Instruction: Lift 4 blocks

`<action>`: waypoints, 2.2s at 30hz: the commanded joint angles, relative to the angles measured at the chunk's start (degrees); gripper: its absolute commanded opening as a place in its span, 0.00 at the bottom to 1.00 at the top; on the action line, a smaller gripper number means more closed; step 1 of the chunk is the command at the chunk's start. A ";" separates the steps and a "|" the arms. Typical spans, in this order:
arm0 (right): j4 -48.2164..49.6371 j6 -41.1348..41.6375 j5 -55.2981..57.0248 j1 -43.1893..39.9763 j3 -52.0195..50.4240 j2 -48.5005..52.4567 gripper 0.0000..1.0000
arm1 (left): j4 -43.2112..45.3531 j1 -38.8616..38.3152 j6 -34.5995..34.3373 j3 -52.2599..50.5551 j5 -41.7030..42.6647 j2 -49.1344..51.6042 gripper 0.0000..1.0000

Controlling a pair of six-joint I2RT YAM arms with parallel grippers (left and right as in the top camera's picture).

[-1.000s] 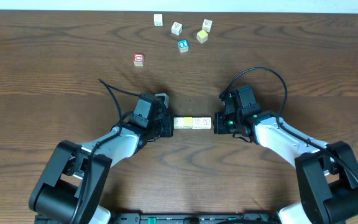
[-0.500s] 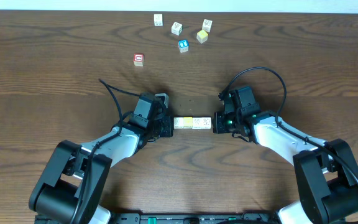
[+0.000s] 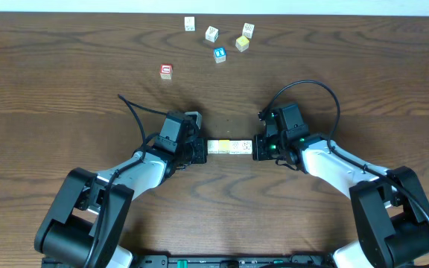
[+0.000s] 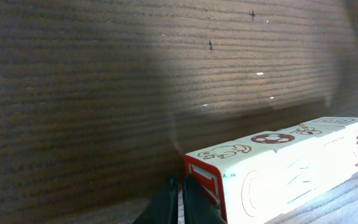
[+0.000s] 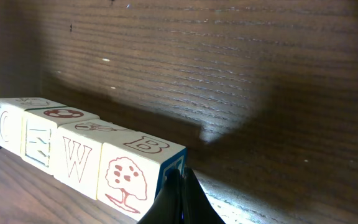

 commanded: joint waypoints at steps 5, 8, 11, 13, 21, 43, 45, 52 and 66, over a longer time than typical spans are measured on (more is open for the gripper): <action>0.59 1.01 -1.18 1.88 -0.26 0.70 0.01 | -0.04 -0.22 -0.31 -0.02 0.66 -0.63 0.07; 0.59 1.01 -1.20 1.88 -0.26 0.70 0.01 | -0.02 -0.22 -0.31 -0.02 0.66 -0.63 0.07; 0.61 1.01 -1.20 1.88 -0.26 0.70 0.01 | -0.04 -0.22 -0.31 -0.02 0.68 -0.63 0.07; 0.68 1.01 -1.22 1.88 -0.26 0.70 0.01 | -0.02 -0.22 -0.31 -0.02 0.70 -0.63 0.07; 1.33 0.98 -1.66 1.88 -0.26 0.70 0.01 | 0.37 -0.22 -0.31 0.00 1.51 -0.66 0.07; 4.94 2.75 -3.39 5.64 -0.26 0.70 0.01 | 1.16 -0.28 -1.27 0.09 2.99 -1.07 0.07; 4.90 2.78 -3.34 5.75 -0.26 0.70 0.01 | 1.20 -0.42 -1.77 0.11 2.95 -1.07 0.07; 4.96 2.78 -3.39 5.75 -0.26 0.70 0.01 | 1.18 -2.62 -1.84 0.61 1.20 -1.07 0.07; 5.40 2.75 -3.80 6.01 -0.26 0.70 0.01 | -0.04 -4.09 -3.10 1.36 -0.04 -1.07 0.07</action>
